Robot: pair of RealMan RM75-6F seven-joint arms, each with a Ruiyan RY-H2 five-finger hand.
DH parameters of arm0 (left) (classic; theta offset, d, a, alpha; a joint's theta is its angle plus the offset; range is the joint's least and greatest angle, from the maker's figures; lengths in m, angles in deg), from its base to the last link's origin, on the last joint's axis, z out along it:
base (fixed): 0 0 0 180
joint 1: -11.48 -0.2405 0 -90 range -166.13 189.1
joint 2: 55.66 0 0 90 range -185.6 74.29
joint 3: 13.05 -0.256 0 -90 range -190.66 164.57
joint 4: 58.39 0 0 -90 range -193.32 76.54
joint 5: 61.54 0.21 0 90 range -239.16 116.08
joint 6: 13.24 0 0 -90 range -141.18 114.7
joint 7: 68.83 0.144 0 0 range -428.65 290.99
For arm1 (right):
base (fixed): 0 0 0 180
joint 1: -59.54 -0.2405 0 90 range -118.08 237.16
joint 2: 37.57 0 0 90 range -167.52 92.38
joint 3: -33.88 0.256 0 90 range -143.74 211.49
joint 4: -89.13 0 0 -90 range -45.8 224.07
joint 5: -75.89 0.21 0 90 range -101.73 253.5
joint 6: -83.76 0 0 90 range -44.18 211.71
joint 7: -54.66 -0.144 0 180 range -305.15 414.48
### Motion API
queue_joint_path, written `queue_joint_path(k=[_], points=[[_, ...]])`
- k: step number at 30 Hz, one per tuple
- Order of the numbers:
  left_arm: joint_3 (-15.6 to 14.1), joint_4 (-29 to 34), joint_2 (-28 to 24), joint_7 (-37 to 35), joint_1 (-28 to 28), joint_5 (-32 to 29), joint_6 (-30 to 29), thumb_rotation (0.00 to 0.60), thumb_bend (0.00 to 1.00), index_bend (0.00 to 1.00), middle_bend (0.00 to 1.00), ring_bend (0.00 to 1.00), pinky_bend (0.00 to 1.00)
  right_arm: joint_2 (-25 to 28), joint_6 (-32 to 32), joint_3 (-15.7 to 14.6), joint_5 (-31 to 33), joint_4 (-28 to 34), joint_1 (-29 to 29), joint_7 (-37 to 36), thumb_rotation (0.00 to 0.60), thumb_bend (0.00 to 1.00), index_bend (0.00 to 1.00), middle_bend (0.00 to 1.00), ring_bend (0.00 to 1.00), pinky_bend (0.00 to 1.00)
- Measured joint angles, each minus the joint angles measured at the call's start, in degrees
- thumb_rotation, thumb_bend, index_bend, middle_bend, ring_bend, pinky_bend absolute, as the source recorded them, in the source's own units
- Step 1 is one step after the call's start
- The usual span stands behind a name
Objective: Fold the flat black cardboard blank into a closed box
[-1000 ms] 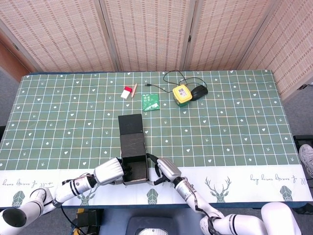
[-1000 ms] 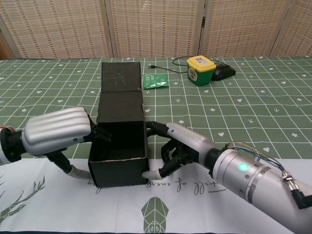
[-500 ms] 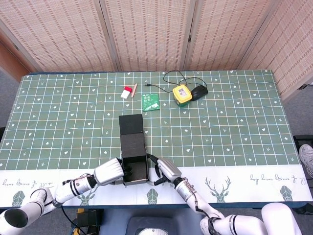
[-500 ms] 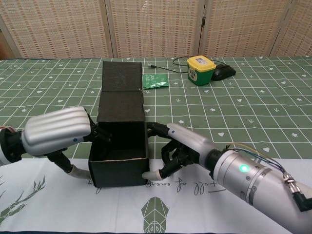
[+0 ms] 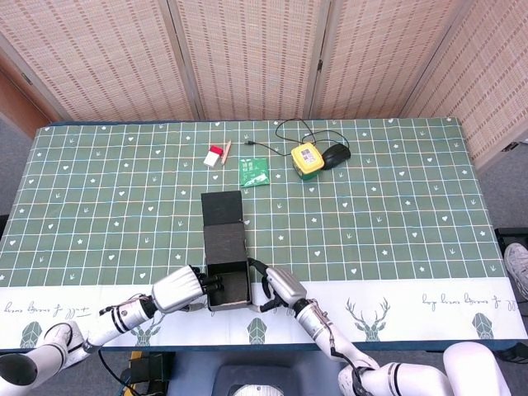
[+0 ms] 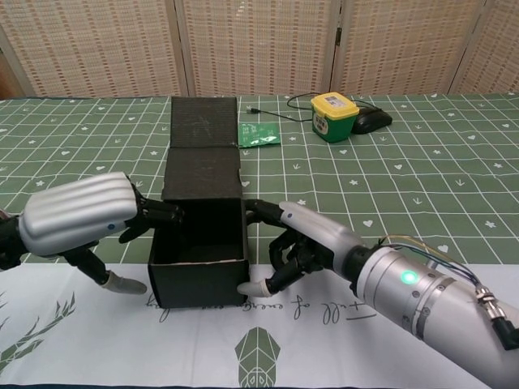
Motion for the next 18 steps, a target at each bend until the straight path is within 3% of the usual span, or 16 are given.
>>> queue_joint_path(k=[6, 9, 11, 18], points=[[0.55, 3.27, -1.91, 1.4, -1.01, -1.83, 1.34, 0.6, 0.04, 0.07, 0.08, 0.6, 0.77, 0.35, 0.06, 0.3, 0.25, 0.62, 0.12, -0.3, 0.6, 0.33, 0.25, 0.3, 0.71, 0.97], [0.96, 6.21, -3.38, 2.65, -1.46, -2.98, 2.41, 0.6, 0.04, 0.0, 0.02, 0.59, 0.77, 0.38, 0.05, 0.43, 0.44, 0.77, 0.11, -0.03, 0.6, 0.33, 0.18, 0.26, 0.7, 0.97], [1.34, 8.92, -4.66, 3.69, -1.85, -3.98, 3.19, 0.6, 0.04, 0.0, 0.0, 0.61, 0.77, 0.38, 0.0, 0.48, 0.48, 0.85, 0.11, 0.26, 0.6, 0.33, 0.15, 0.23, 0.69, 0.97], [2.95, 21.76, -10.09, 9.93, -3.49, -8.7, 6.86, 0.6, 0.02, 0.0, 0.0, 0.56, 0.76, 0.38, 0.38, 0.75, 1.14, 0.89, -0.04, 0.96, 0.6, 0.28, 0.01, 0.11, 0.66, 0.97]])
